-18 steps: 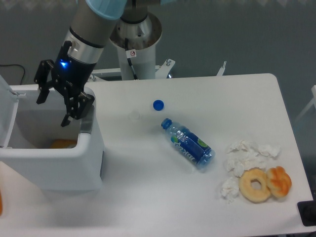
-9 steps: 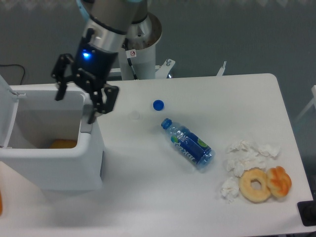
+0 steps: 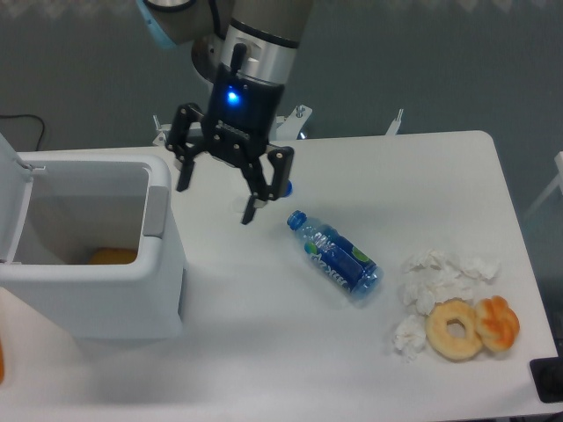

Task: Place the plastic bottle in the trash can

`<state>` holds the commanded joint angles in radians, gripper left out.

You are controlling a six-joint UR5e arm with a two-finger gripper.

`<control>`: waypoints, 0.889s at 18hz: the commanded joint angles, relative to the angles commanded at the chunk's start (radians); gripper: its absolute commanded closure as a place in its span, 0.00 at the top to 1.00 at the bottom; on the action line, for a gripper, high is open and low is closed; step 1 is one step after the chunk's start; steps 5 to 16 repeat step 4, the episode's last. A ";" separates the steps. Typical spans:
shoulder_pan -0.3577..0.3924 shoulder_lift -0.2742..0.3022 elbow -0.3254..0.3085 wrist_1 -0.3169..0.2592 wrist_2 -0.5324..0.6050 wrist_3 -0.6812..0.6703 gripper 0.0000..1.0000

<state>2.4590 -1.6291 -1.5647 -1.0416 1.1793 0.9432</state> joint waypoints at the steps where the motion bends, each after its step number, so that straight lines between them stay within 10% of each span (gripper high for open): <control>1: -0.003 0.000 -0.002 -0.002 0.037 0.009 1.00; 16: -0.005 0.002 -0.005 0.000 0.069 0.012 1.00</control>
